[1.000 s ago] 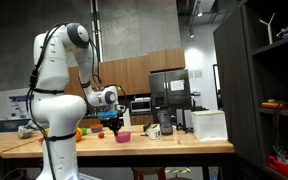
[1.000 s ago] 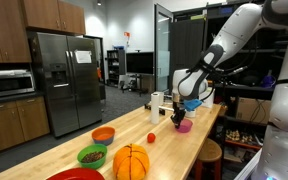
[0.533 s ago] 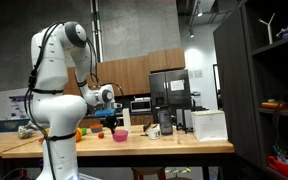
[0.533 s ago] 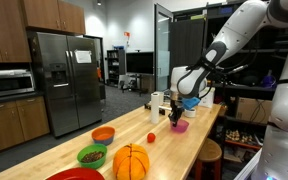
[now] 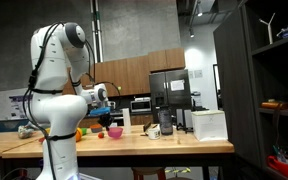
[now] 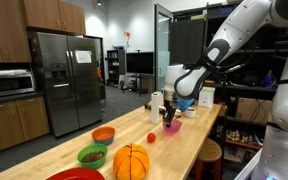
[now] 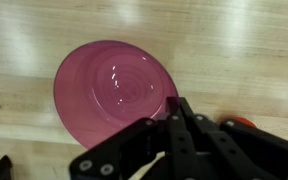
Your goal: Put the purple bowl in the orange bowl
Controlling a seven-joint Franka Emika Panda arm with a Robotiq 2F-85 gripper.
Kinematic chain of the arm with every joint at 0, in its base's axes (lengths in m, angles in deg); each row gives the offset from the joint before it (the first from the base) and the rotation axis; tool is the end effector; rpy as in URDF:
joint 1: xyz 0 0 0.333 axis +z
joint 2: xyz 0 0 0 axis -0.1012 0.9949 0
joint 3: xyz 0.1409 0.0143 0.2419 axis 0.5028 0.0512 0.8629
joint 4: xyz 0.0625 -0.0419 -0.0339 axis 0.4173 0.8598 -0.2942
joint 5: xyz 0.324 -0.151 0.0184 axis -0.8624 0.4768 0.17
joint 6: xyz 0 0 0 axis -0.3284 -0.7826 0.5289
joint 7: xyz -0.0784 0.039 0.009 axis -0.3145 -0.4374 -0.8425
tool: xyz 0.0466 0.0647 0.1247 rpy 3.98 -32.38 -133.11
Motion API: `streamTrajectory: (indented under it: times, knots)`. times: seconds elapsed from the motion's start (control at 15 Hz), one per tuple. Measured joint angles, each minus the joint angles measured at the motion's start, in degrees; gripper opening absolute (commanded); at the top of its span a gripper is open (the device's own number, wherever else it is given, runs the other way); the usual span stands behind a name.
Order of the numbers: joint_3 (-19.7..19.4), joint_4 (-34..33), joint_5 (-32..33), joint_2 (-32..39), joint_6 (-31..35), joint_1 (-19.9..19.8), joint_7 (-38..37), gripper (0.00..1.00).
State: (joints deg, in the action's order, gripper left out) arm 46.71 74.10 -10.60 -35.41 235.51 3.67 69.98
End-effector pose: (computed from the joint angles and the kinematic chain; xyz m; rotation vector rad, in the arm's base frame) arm 0.4061 0.1508 0.2489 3.0450 0.5798 0.1824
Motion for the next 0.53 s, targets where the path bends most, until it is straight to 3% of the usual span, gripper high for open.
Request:
streamTrajectory:
  times: [0.53]
  knots:
    - [3.79, -4.37, 3.22, 0.14, -0.87, 2.85, 0.09, 0.01]
